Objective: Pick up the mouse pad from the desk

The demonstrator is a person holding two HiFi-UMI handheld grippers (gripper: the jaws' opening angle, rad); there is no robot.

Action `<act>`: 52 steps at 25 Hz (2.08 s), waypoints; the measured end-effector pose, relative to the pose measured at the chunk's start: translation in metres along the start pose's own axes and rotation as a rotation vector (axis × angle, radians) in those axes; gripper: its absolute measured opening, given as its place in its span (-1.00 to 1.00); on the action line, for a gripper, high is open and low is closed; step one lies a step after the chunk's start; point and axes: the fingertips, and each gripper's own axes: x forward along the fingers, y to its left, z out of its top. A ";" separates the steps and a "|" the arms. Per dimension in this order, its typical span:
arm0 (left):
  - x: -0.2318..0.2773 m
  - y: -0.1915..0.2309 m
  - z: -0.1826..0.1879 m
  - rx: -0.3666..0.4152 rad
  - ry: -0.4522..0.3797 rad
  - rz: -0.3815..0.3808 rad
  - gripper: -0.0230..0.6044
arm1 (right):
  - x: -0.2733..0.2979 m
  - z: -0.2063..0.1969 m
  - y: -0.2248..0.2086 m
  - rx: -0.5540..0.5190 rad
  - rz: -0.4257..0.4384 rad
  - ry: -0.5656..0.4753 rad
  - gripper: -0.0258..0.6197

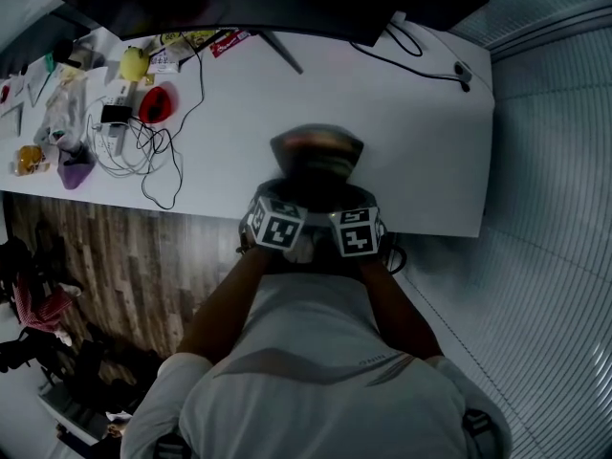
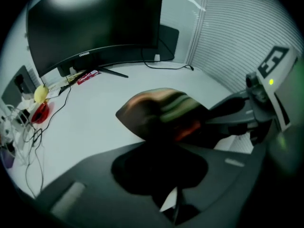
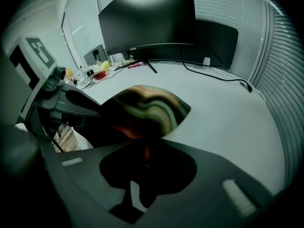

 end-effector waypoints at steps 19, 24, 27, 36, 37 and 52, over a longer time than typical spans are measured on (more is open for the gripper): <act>-0.206 -0.025 0.179 0.081 -0.672 -0.094 -0.70 | -0.206 0.162 -0.009 0.015 -0.033 -0.632 -0.73; -0.274 -0.034 0.212 0.103 -0.831 -0.112 -0.71 | -0.270 0.193 0.001 0.032 -0.008 -0.796 -0.74; -0.310 -0.039 0.222 0.136 -0.903 -0.118 -0.71 | -0.305 0.207 0.010 0.035 0.007 -0.869 -0.74; -0.395 -0.060 0.245 0.229 -1.095 -0.132 -0.70 | -0.392 0.229 0.033 -0.065 -0.056 -1.085 -0.76; -0.396 -0.062 0.246 0.235 -1.099 -0.135 -0.70 | -0.394 0.229 0.033 -0.061 -0.056 -1.092 -0.76; -0.387 -0.065 0.253 0.229 -1.076 -0.156 -0.71 | -0.390 0.235 0.026 -0.052 -0.047 -1.082 -0.77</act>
